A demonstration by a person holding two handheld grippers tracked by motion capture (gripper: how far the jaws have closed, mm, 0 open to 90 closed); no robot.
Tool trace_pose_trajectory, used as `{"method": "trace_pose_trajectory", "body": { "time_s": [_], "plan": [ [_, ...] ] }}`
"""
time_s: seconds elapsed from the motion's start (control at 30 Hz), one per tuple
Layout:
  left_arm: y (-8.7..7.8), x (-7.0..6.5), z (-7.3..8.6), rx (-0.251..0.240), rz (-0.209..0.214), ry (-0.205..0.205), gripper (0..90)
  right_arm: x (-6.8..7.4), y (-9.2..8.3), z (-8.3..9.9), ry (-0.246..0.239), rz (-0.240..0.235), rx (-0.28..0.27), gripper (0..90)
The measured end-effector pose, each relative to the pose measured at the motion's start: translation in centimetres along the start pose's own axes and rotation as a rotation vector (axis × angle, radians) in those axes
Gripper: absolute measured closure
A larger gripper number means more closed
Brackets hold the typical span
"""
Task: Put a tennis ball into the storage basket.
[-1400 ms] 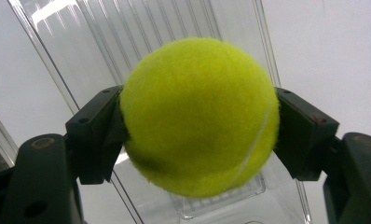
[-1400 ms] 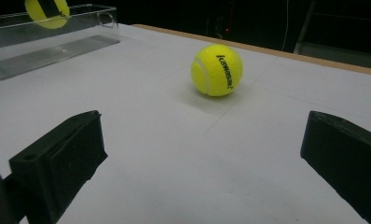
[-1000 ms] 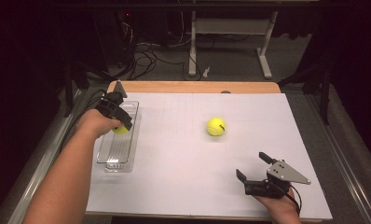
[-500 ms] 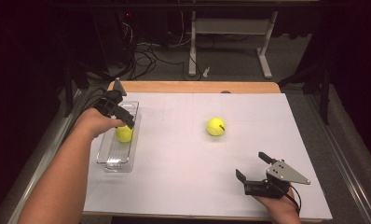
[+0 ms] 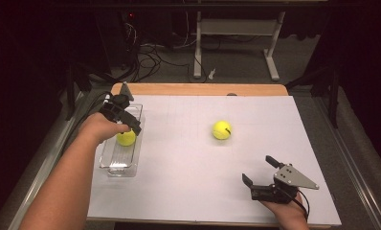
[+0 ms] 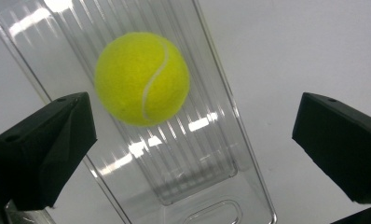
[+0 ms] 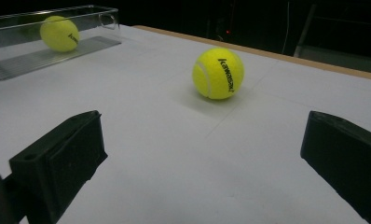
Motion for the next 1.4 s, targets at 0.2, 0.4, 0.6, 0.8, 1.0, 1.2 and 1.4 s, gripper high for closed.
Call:
{"method": "trace_pose_trajectory", "body": {
  "time_s": [0.2,0.4,0.6,0.8,1.0,1.2,1.4],
  "plan": [
    [-0.1,-1.2,0.6,0.006,0.014,0.021,0.7,0.0,0.0,0.0,0.000,0.000,-0.001,0.3],
    [-0.3,-2.0,1.1,-0.001,0.014,0.029,0.7,0.1,0.0,0.0,-0.001,0.000,-0.001,0.3],
    [-0.6,-2.9,1.6,-0.003,0.028,0.046,0.7,0.1,0.0,0.0,-0.004,-0.001,0.000,0.3],
    [-0.8,-4.4,2.7,-0.004,0.046,0.086,0.8,0.1,0.0,0.0,-0.009,-0.001,0.002,0.3],
    [-0.8,-5.9,3.7,-0.012,0.044,0.132,0.8,0.1,0.1,0.0,-0.011,0.001,0.004,0.3],
    [-0.8,-7.8,4.9,-0.005,0.063,0.164,0.8,0.1,0.0,-0.1,-0.012,0.001,0.001,0.3],
    [-0.9,-9.5,5.8,-0.005,0.096,0.188,0.8,0.2,0.0,-0.1,-0.015,-0.002,0.000,0.3]
  ]
}}
Point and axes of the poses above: each handheld gripper's, and its own axes: y roughly forward along the jaws, z roughly out of its underside, x roughly to its left, the point moved 5 cm from there along y, roughly forward along the jaws, and after that the axes turned 5 degrees about y, right-handed, at the moved point
